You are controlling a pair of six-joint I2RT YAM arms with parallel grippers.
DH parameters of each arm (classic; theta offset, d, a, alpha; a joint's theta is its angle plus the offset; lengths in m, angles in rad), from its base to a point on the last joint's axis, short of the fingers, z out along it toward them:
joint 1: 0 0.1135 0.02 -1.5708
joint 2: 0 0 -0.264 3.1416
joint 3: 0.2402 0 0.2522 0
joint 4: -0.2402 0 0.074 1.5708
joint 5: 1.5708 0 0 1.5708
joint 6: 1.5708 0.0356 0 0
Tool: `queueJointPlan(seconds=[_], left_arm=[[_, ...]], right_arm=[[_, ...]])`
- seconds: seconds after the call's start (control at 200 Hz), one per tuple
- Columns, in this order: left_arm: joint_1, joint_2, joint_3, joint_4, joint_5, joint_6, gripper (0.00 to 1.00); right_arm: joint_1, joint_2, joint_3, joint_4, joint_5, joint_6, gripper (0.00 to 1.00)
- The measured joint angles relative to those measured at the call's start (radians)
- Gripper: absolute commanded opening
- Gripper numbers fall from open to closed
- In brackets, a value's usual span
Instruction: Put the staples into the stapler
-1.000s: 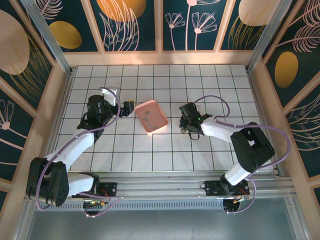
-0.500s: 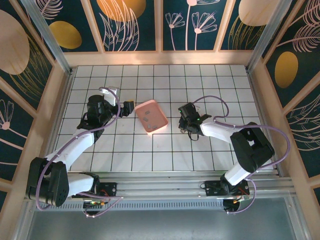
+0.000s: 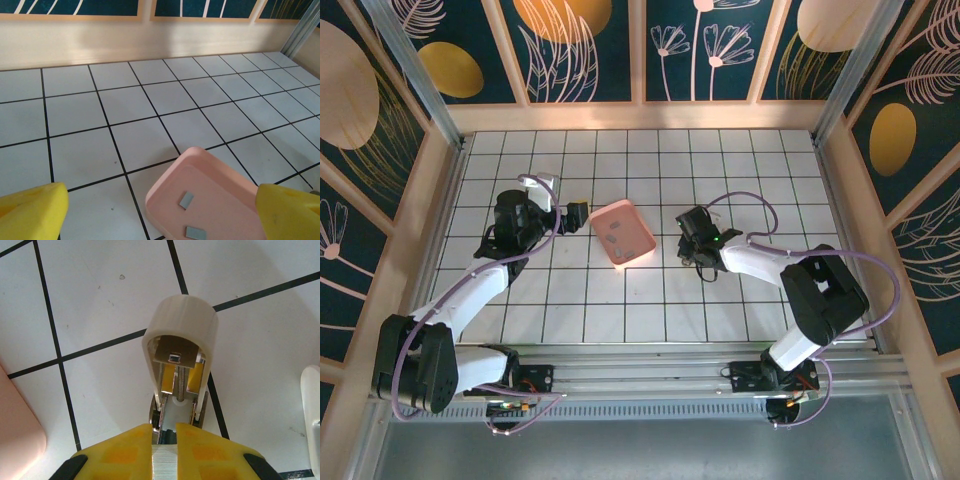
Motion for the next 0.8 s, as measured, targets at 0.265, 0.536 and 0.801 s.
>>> queueJointPlan(seconds=[0.265,0.536,0.801], left_arm=[[0.000,0.000,0.000,0.000,0.000,0.000,0.96],[0.000,0.002,0.000,0.000,0.000,0.000,0.96],[0.000,0.002,0.000,0.000,0.000,0.000,0.96]], right_arm=[[0.002,0.000,0.000,-0.001,0.001,0.000,0.16],[0.007,0.002,0.000,-0.002,0.004,0.000,0.16],[0.018,0.002,0.000,-0.010,0.010,0.000,0.16]])
